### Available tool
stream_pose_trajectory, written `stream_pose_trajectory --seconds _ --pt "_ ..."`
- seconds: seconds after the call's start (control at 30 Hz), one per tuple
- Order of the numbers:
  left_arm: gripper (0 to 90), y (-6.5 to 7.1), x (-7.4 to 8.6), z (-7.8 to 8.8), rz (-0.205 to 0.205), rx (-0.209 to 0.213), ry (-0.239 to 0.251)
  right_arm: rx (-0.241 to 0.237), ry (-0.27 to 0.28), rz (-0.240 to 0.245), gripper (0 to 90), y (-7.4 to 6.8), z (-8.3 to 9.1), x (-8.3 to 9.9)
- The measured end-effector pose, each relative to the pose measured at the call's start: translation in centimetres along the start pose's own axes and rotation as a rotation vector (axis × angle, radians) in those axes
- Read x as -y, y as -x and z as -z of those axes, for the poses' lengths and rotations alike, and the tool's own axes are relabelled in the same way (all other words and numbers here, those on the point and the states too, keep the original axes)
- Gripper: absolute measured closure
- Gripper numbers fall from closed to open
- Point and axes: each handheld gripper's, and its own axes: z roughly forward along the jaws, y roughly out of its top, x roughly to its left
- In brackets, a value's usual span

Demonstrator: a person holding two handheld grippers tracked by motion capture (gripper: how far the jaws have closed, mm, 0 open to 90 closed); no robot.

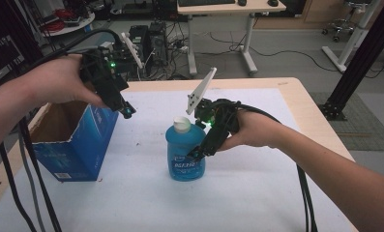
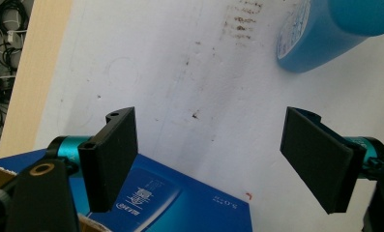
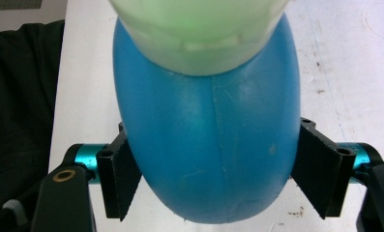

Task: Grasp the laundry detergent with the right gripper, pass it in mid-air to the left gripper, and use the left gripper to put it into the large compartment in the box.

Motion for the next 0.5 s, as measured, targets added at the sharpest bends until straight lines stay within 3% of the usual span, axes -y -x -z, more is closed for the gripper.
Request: stream_pose_trajectory --seconds 0.5 --pt "21.3 -0.01 0.07 -0.03 0.003 0.002 0.005 -0.006 0.0 -0.003 31.5 0.11 -0.18 0.04"
